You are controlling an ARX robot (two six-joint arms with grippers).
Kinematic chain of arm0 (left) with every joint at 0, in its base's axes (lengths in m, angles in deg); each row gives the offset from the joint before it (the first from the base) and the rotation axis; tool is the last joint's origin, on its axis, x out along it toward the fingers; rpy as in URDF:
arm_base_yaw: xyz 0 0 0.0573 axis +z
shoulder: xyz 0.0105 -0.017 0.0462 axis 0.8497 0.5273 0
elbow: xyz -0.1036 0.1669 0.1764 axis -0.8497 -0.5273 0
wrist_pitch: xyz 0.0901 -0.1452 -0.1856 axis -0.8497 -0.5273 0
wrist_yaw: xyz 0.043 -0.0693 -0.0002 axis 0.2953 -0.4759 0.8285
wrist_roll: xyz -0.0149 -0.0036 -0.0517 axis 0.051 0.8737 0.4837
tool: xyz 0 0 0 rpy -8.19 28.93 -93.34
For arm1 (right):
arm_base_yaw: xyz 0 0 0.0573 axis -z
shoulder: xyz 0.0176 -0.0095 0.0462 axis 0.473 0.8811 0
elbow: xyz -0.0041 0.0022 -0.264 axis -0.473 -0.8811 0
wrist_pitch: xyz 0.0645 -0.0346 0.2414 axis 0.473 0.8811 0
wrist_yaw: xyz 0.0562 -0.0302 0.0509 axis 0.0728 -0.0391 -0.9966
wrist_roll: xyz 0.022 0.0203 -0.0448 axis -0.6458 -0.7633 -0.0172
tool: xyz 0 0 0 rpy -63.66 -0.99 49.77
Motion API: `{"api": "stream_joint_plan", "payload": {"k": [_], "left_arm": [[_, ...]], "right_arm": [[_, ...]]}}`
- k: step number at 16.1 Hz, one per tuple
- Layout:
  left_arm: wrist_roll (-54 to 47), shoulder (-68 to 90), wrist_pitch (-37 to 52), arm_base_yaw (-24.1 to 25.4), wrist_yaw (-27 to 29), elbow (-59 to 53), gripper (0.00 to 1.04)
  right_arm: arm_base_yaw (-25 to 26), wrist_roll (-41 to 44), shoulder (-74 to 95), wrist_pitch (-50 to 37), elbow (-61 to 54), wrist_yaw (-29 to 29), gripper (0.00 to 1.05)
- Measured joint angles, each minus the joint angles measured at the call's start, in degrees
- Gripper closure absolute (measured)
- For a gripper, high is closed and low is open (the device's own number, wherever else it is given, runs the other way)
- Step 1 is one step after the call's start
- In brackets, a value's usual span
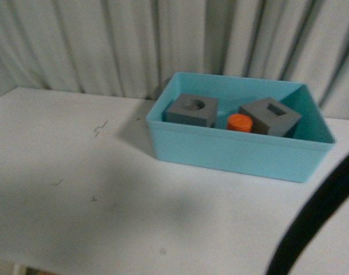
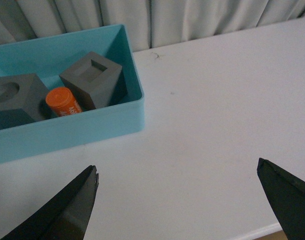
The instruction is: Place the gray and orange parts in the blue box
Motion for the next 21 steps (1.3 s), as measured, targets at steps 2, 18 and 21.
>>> {"api": "stream_joint_plan", "payload": {"k": [2, 18, 21], "left_arm": [[0.0, 0.0, 0.0, 0.0, 0.0, 0.0, 0.07], [0.0, 0.0, 0.0, 0.0, 0.0, 0.0, 0.07], [0.0, 0.0, 0.0, 0.0, 0.0, 0.0, 0.07]], "right_arm": [[0.0, -2.1, 0.6, -15.8, -4.7, -1.1, 0.14], [35.7, 30.0, -45.8, -27.4, -35.6, -39.8, 1.03], [43.6, 30.0, -50.8, -22.8, -35.6, -46.5, 1.03]]}}
